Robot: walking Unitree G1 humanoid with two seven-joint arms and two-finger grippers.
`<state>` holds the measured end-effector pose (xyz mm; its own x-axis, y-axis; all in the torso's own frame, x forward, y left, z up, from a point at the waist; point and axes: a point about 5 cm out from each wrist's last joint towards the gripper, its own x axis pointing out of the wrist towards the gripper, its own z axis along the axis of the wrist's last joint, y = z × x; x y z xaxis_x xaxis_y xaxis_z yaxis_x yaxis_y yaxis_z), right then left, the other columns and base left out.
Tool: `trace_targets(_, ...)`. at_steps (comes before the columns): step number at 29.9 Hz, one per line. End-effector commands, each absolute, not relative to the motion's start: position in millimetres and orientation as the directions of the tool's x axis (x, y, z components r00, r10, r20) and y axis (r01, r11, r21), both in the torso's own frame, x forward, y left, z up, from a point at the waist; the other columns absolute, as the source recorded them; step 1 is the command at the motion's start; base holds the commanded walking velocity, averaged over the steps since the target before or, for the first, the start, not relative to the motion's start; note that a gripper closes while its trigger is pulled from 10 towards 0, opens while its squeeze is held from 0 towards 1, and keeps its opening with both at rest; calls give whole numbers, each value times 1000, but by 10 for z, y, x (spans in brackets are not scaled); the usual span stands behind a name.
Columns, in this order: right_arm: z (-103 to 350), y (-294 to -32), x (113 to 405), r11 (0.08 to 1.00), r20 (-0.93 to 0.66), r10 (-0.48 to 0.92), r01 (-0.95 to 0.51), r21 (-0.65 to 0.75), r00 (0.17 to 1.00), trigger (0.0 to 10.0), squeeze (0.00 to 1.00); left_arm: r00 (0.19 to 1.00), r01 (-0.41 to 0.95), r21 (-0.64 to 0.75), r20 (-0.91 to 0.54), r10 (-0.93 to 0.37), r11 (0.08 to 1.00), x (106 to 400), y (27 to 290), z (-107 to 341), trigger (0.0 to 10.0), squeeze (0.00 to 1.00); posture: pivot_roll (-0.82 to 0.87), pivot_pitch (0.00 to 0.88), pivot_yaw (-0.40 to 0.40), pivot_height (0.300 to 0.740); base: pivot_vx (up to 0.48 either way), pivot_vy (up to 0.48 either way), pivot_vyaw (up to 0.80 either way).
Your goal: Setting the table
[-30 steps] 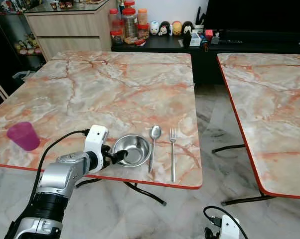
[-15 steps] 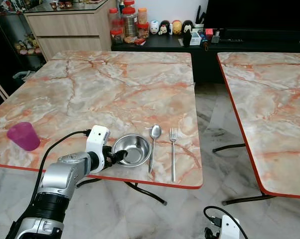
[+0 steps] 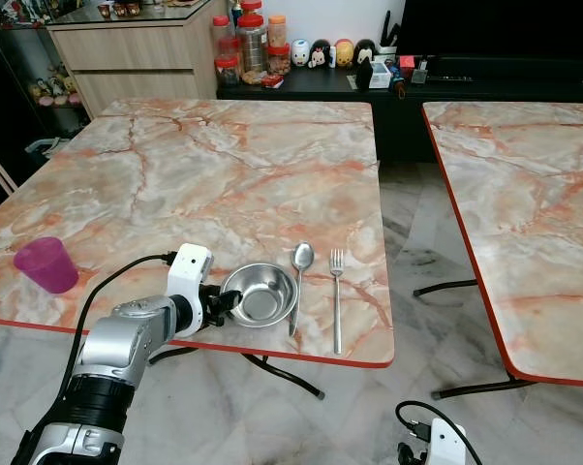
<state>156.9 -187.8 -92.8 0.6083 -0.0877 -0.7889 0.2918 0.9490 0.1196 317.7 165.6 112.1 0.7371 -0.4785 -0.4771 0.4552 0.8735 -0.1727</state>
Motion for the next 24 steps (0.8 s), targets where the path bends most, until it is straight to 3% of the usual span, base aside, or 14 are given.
trace_targets(1,-933,-1866,1566,944,-794,-84,303,129,602,10000,0,739,443,-166,-488,-464,881,3182,1707,1123,0,0,7,0,51,728,0,0,0)
trace_targets(19,-914,-1877,1615,947,-789,-83,294,128,609,10000,0,789,385,-174,-448,-421,907,3212,1790,1145,0,0,11,0,40,728,0,0,0)
trace_targets(24,-907,-1889,1627,947,-787,-85,294,126,611,10000,0,902,265,-260,-274,-334,929,3342,1908,1363,0,0,9,0,38,728,0,0,0)
